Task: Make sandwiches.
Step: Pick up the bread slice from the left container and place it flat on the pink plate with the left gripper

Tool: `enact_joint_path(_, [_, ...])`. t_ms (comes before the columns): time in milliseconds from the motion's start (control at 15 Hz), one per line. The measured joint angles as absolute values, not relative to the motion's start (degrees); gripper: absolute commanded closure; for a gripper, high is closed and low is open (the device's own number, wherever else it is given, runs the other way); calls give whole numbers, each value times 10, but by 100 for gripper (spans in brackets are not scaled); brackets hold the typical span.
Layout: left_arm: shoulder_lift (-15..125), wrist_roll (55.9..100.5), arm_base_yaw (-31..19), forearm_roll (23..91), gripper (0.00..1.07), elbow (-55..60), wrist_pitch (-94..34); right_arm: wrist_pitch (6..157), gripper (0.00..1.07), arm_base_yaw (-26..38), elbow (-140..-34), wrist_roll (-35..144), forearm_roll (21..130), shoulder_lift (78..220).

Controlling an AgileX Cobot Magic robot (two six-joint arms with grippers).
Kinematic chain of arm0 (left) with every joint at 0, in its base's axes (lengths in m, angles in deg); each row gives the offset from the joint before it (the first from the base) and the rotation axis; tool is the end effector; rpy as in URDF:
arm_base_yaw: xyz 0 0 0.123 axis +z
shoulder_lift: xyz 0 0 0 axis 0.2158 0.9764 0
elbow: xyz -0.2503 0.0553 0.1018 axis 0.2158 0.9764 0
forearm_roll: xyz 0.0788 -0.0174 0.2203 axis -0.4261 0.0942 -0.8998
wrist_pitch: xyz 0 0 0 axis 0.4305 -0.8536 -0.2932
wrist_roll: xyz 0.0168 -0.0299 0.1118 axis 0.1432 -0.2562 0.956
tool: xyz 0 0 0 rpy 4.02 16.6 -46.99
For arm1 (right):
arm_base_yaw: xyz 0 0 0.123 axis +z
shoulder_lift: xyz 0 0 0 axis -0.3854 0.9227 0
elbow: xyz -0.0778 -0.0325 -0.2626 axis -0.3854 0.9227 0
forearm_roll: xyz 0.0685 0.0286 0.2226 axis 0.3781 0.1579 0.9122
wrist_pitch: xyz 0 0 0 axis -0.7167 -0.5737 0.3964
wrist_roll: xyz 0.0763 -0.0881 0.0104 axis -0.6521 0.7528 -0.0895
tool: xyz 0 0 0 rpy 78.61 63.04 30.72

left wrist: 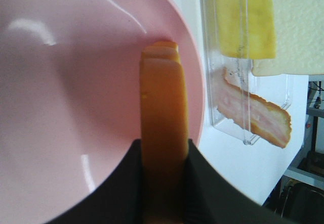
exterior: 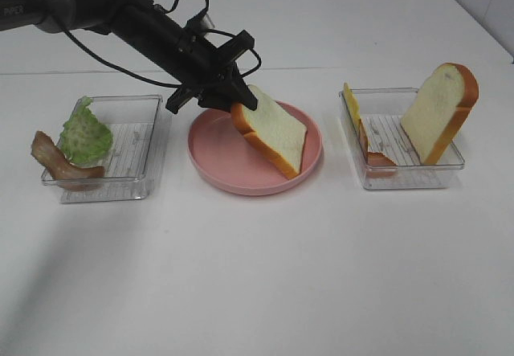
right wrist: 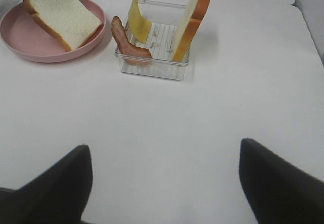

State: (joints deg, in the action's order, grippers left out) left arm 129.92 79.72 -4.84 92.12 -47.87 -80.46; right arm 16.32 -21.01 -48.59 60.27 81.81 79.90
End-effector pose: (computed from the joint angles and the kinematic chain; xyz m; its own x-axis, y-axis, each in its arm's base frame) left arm 0.4585 -0.2251 0.1246 -0.9959 -0.0094 -0.0897 0.0586 0.6887 -0.7227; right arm 0.0092 0.0119 0.2587 -0.4345 -0.1378 -0.8901 -0.1732 0.9826 -0.0675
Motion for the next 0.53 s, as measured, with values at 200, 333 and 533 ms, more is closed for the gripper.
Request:
enact_joint_path(200, [1299, 784, -48, 883, 47, -479, -822, 163, 32, -210, -486, 603, 818, 799])
enact_joint_path(333, [1300, 783, -48, 877, 34, -479, -836, 163, 32, -210, -486, 603, 818, 799])
enact_joint_path(533, [1300, 783, -48, 848, 26, -479, -855, 163, 32, -210, -486, 603, 818, 799])
